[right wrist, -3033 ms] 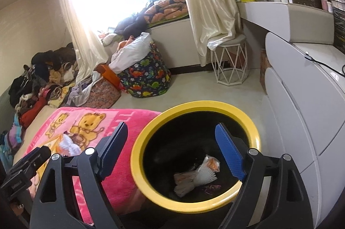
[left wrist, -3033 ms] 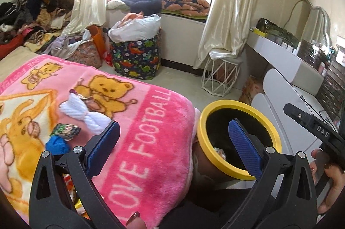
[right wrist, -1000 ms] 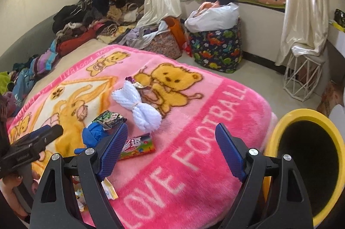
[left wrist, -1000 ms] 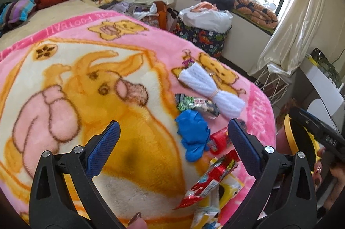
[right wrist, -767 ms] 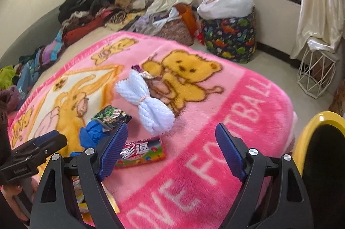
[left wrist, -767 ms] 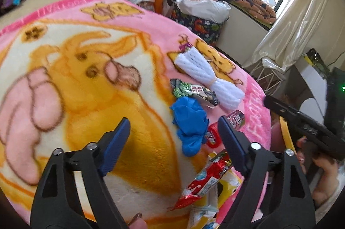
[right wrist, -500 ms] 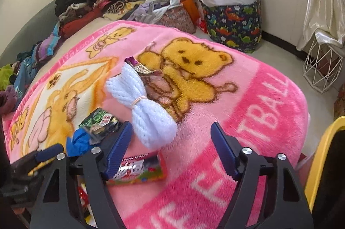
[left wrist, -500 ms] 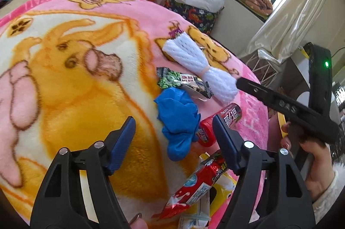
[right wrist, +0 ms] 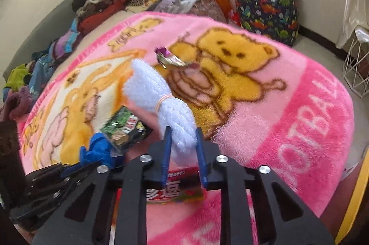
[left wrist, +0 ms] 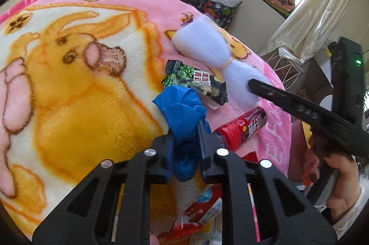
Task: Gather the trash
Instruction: 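Carry the blue glove and white foam net over the yellow bin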
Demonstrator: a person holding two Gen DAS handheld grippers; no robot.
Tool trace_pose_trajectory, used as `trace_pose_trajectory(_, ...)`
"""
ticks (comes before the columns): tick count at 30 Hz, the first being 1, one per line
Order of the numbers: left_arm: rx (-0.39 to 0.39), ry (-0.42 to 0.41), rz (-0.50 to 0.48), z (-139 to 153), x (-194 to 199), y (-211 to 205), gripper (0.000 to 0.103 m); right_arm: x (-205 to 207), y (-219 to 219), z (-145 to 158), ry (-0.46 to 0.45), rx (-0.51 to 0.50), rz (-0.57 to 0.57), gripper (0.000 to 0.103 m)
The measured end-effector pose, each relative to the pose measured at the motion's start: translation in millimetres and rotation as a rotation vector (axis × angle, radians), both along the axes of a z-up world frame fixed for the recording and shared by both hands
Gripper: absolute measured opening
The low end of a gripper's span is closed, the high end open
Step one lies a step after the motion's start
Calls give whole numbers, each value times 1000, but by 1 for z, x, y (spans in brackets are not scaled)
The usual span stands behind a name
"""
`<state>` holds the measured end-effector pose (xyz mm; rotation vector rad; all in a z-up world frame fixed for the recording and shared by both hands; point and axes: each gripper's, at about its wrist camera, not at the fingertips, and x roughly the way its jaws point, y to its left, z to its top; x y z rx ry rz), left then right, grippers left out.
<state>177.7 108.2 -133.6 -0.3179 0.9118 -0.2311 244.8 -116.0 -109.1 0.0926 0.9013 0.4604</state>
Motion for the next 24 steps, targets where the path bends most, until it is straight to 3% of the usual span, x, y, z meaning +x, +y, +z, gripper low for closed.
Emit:
trace_pose_trajectory(10, 13, -77, 70, 27, -32, 17, 9, -37, -20, 26, -54, 74, -22, 14)
trace_pose_trajectory(24, 11, -179, 78, 68, -47, 12, 9, -86, -34, 41, -79, 52, -43, 14)
